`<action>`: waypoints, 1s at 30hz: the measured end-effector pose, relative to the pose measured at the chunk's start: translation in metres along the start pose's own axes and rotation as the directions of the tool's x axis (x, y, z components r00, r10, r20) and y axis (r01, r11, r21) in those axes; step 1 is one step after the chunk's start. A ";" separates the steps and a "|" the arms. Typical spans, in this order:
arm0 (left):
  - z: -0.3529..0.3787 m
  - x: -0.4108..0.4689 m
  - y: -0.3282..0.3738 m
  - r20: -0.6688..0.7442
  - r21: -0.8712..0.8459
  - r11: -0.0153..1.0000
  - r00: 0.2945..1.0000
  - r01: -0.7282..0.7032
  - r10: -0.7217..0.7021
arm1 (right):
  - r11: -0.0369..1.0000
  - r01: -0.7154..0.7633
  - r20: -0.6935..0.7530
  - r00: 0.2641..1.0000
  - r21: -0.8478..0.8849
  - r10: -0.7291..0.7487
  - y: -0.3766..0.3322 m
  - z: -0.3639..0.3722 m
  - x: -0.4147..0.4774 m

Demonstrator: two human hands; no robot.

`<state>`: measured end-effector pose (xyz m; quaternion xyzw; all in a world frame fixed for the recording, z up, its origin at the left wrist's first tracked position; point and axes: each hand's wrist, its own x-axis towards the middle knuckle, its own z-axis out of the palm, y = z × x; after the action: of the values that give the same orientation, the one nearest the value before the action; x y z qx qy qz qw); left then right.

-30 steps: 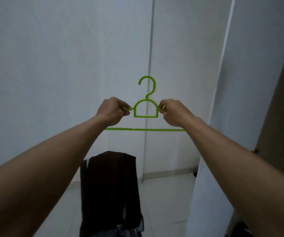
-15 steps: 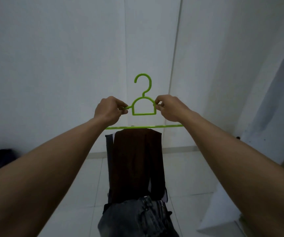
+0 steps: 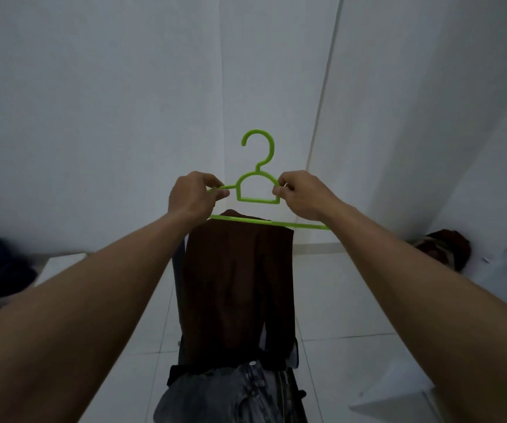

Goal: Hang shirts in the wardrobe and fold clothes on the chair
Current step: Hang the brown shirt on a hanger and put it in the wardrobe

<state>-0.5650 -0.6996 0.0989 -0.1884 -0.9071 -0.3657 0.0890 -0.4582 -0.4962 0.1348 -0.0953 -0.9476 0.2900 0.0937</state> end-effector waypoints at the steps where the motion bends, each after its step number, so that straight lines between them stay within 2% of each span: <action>1: 0.008 0.005 -0.002 -0.029 0.019 1.000 1.000 0.006 -0.006 | 1.000 0.002 -0.012 1.000 -0.014 -0.002 0.006 0.000 0.008; 4: 0.041 0.026 -0.013 -0.140 0.046 0.997 0.989 0.062 -0.055 | 1.000 -0.010 -0.054 0.999 -0.022 0.009 0.033 0.002 0.041; 7: 0.070 0.041 -0.025 -0.188 -0.028 0.980 0.961 0.199 -0.201 | 0.999 -0.038 -0.103 0.994 -0.038 0.034 0.057 0.003 0.065; 9: 0.092 0.053 -0.032 -0.077 -0.060 0.950 0.947 0.307 -0.311 | 0.998 -0.042 -0.138 0.990 -0.037 0.037 0.072 0.003 0.081; 11: 0.112 0.062 -0.039 0.082 -0.013 0.930 0.928 0.367 -0.364 | 0.998 -0.048 -0.163 0.986 -0.048 0.039 0.082 0.004 0.091; 15: 0.150 0.083 -0.043 0.235 0.173 0.926 0.899 0.335 -0.369 | 0.997 -0.060 -0.189 0.981 -0.054 0.049 0.100 0.011 0.112; 19: 0.188 0.102 -0.052 0.317 0.350 0.898 0.868 0.268 -0.383 | 0.996 -0.055 -0.180 0.983 -0.070 0.041 0.116 0.023 0.129; 24: 0.222 0.113 -0.059 0.267 0.469 0.825 0.840 0.315 -0.472 | 0.993 -0.079 -0.188 0.980 -0.087 0.062 0.132 0.033 0.139; 27: 0.230 0.118 -0.052 0.214 0.442 0.807 0.828 0.391 -0.518 | 0.993 -0.091 -0.203 0.976 -0.075 0.075 0.137 0.034 0.145; 30: 0.228 0.126 -0.043 0.096 0.396 0.804 0.851 0.443 -0.516 | 0.992 -0.103 -0.228 0.970 -0.074 0.083 0.137 0.032 0.149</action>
<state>-0.7024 -0.5344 -0.0534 0.0320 -0.9804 -0.1832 -0.0650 -0.5916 -0.3669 0.0495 -0.1757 -0.9369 0.2409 0.1825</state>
